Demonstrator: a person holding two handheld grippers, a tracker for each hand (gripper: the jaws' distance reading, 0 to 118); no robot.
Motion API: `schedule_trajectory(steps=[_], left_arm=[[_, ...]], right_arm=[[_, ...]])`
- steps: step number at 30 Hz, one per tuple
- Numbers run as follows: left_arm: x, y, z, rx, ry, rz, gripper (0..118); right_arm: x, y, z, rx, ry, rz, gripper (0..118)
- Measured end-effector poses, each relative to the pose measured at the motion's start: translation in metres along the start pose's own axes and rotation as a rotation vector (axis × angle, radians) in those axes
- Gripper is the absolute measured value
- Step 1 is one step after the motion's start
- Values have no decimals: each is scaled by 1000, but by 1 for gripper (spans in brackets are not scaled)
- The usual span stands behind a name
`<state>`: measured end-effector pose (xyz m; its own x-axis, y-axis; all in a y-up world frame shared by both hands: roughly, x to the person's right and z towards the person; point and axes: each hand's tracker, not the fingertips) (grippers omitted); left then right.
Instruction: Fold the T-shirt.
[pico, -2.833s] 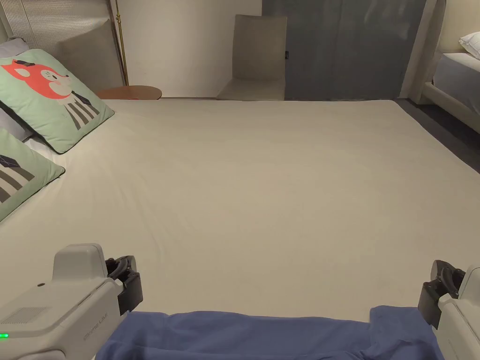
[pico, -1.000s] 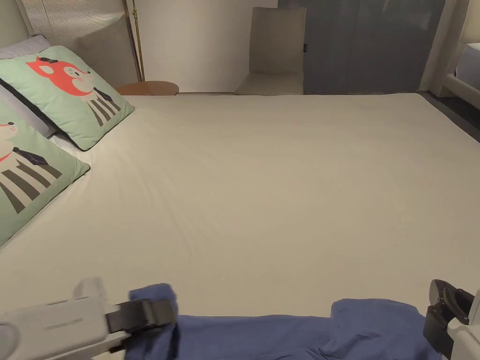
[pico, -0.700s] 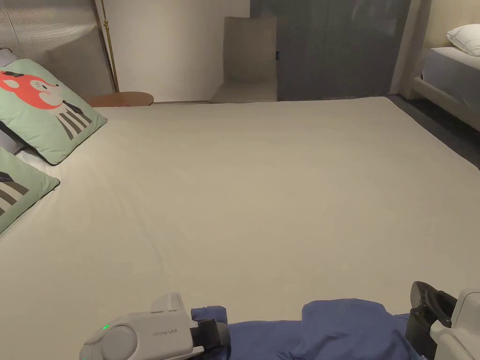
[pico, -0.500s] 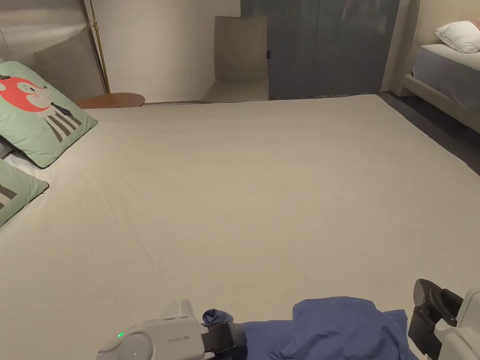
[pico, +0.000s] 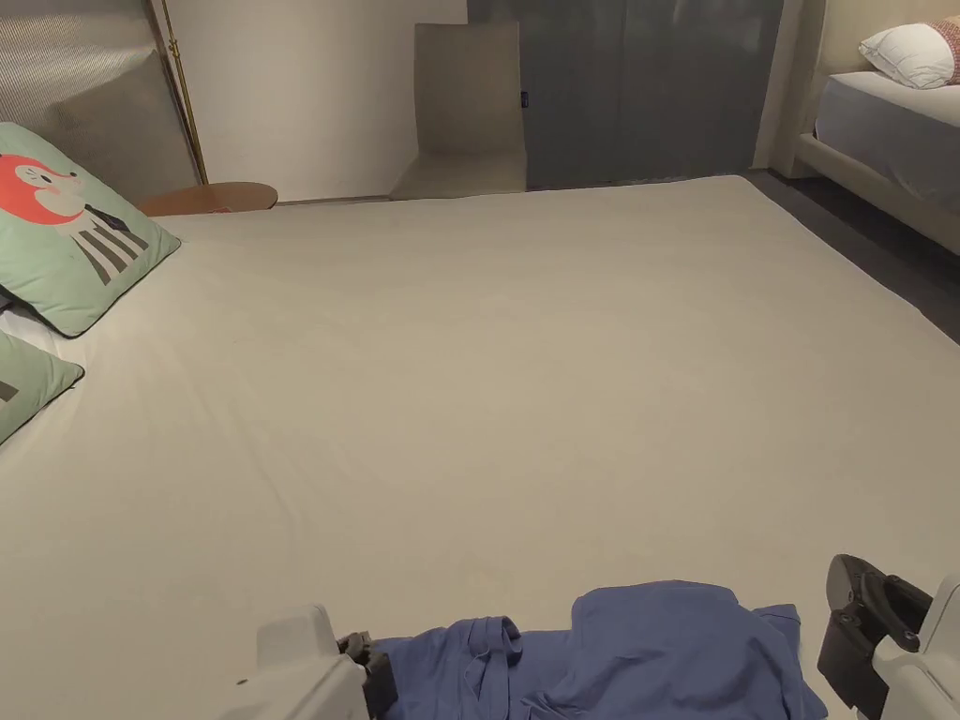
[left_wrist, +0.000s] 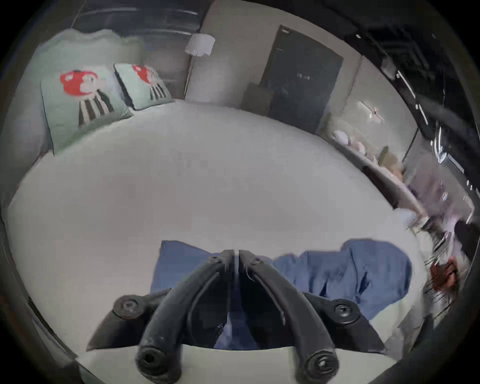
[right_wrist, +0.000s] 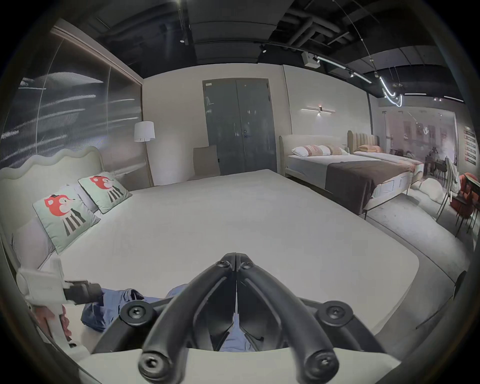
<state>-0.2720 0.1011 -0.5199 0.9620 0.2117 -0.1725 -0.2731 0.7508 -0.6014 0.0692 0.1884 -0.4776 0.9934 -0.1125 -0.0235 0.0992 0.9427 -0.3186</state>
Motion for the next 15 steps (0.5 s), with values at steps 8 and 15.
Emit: schedule_trajectory(steps=[8, 15], left_arm=[[68, -46, -20, -38, -47, -205, 4], [108, -57, -13, 10, -87, -350, 3]], right_arm=[[10, 1, 8, 5, -19, -16, 0], [20, 3, 11, 15, -39, -18, 0]])
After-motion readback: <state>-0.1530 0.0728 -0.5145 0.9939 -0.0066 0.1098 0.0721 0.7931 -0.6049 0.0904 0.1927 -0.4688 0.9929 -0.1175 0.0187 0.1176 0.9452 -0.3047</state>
